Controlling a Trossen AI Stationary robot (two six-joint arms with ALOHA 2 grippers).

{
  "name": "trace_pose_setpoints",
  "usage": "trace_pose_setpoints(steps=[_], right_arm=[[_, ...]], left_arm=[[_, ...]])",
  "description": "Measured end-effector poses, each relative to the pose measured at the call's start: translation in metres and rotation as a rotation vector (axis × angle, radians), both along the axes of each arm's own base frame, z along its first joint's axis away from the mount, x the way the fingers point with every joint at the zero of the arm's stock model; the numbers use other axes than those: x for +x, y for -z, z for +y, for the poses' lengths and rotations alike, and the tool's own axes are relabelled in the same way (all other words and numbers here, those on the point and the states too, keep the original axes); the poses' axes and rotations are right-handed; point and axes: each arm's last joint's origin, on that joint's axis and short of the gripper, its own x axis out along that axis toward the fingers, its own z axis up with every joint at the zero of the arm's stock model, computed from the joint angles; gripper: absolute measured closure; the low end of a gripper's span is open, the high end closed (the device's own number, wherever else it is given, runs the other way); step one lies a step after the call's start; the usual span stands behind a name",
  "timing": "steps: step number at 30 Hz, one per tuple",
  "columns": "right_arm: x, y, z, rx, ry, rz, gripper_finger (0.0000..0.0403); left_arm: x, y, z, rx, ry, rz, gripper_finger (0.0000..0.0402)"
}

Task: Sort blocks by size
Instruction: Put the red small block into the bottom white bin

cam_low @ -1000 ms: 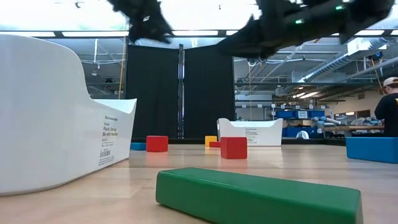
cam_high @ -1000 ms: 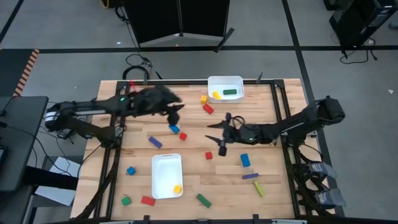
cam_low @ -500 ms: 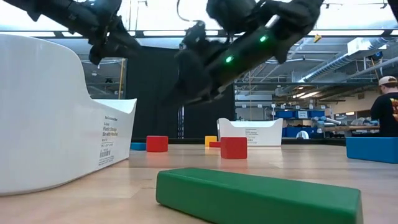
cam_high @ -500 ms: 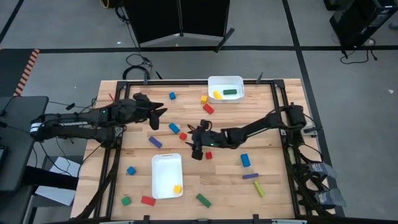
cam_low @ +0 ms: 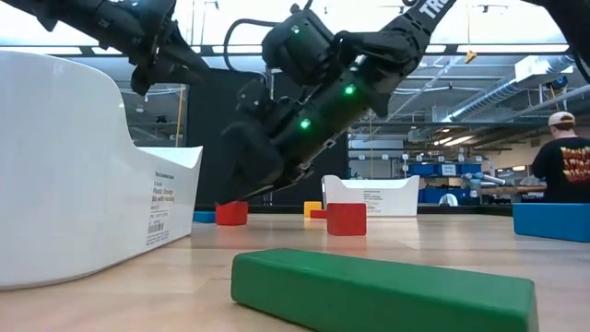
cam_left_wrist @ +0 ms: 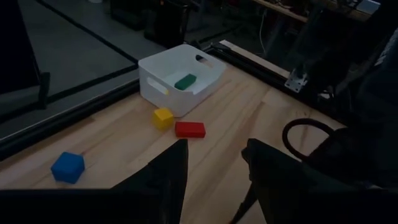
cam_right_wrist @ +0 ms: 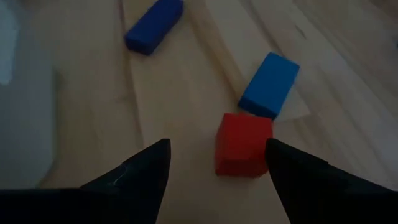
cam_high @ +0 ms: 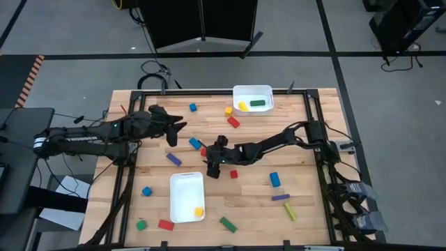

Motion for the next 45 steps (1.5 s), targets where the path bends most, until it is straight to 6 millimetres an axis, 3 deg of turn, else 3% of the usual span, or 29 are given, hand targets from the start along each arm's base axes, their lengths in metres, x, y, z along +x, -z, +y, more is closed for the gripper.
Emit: trace_pose_setpoints(steps=[9,17,23,29,45], right_arm=[[0.001,-0.001,-0.009,-0.015,0.028,-0.007,0.0126],[0.004,-0.006,-0.007,-0.063,-0.031,-0.048,0.0093],[0.001,-0.001,-0.026,-0.047,-0.060,0.020,0.0079],[0.001,0.000,-0.040,-0.052,-0.140,0.044,0.0081],[-0.001,0.002,-0.041,-0.017,-0.210,0.067,0.0106]], left_arm=[[0.000,0.000,-0.001,0.000,0.009,0.001,0.0229],[0.000,0.000,-0.001,0.001,0.009,0.004,0.0229],[0.000,0.000,-0.001,0.018,0.019,0.012,0.0229],[0.000,0.000,-0.001,0.020,0.019,0.013,0.0229],[0.000,0.000,-0.001,0.020,0.019,0.013,0.0229]])
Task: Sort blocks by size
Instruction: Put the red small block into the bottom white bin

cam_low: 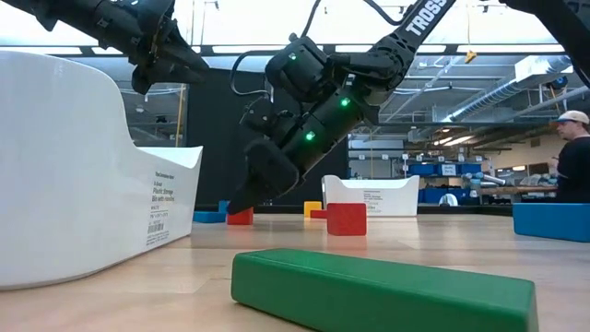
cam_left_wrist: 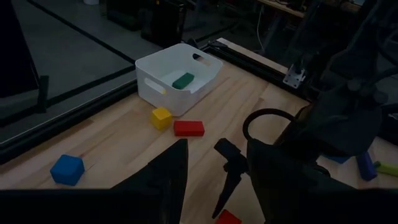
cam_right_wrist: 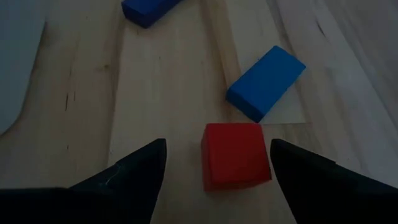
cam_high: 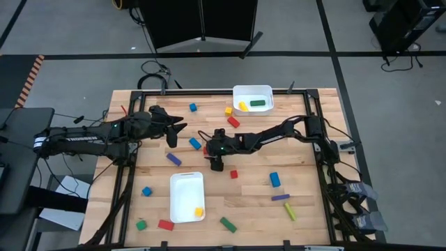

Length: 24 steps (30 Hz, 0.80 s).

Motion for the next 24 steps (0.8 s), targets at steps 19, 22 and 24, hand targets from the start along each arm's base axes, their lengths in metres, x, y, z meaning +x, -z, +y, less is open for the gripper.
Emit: trace_pose_setpoints(steps=[19,22,24], right_arm=[[-0.0001,0.0002,0.0000,0.009,0.008,0.000,0.0116],[-0.0001,0.0002,0.0000,0.009,0.008,0.000,0.0117],[-0.0001,0.0002,0.0000,0.009,0.008,0.000,0.0117]], left_arm=[[0.0000,-0.0003,-0.0001,-0.003,0.001,-0.003,0.0229],[0.0000,-0.0004,-0.0001,-0.004,0.001,-0.003,0.0229],[0.0000,-0.0005,-0.0001,-0.004,0.001,-0.003,0.0229]])
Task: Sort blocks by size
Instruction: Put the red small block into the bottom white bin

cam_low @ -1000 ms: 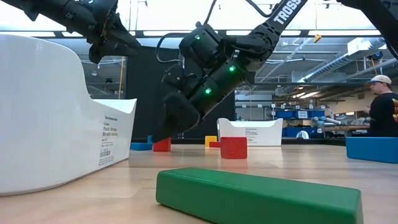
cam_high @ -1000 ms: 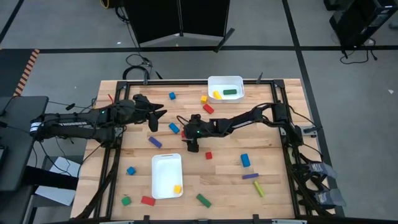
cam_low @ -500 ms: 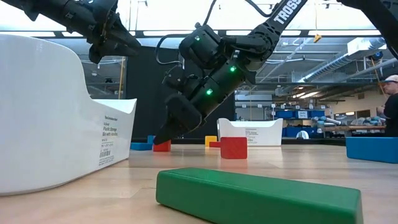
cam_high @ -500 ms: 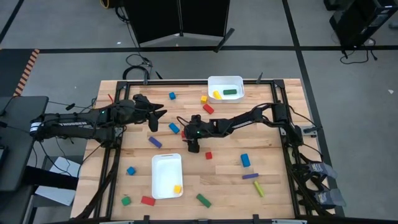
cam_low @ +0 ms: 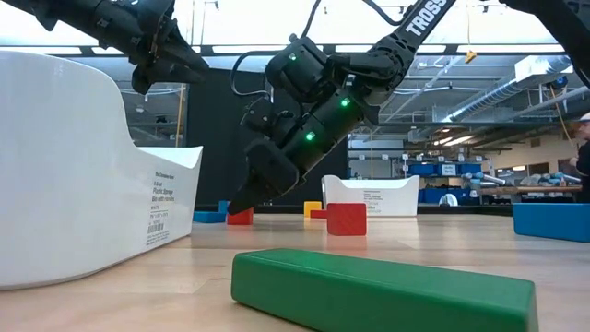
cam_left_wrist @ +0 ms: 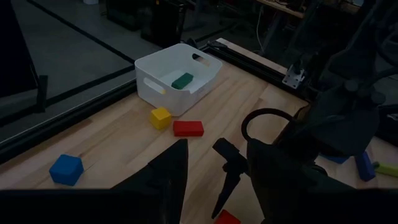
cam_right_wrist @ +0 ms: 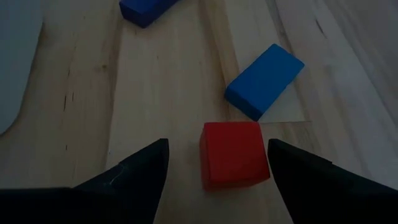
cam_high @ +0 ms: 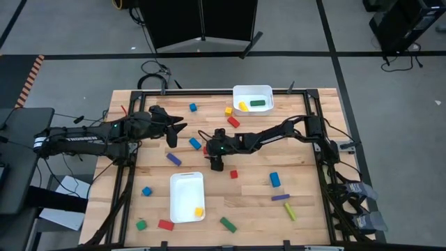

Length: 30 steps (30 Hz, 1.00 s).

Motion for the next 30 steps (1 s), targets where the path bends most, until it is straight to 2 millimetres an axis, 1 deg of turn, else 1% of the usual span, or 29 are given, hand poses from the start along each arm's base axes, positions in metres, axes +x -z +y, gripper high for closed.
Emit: trace_pose_setpoints(steps=[5,17,30], right_arm=[[-0.0002,0.0003,0.0000,-0.001,0.000,0.001,0.0118],[-0.0067,0.0090,-0.0006,-0.017,0.016,0.024,0.0119],[-0.0045,0.0063,-0.0045,-0.026,0.022,-0.015,0.0123]], left_arm=[[0.0000,0.0000,0.0000,0.000,0.000,0.000,0.0229],[0.0001,0.0001,0.0000,0.001,0.000,0.001,0.0229],[0.0001,0.0001,0.0000,0.001,0.001,0.001,0.0229]])
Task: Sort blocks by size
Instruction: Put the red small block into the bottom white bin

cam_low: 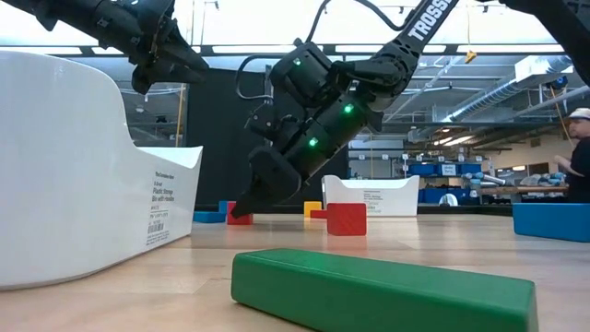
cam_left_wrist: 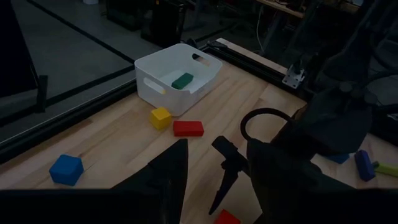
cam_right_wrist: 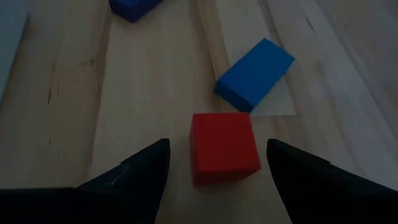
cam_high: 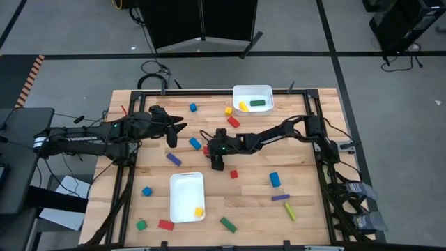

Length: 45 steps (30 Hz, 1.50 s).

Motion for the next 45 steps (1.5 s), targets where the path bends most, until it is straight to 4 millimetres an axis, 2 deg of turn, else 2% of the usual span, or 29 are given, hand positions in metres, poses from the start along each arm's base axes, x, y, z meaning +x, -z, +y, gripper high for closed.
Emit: trace_pose_setpoints(steps=[16,45], right_arm=[[-0.0002,0.0000,-0.0029,-0.007,0.001,0.001,0.0144],[0.0003,-0.0005,-0.0026,-0.019,-0.010,-0.003,0.0157]], left_arm=[[0.0000,0.0000,0.0000,-0.001,0.000,0.000,0.0229],[0.0000,0.0000,0.0000,-0.001,0.000,0.000,0.0229]])
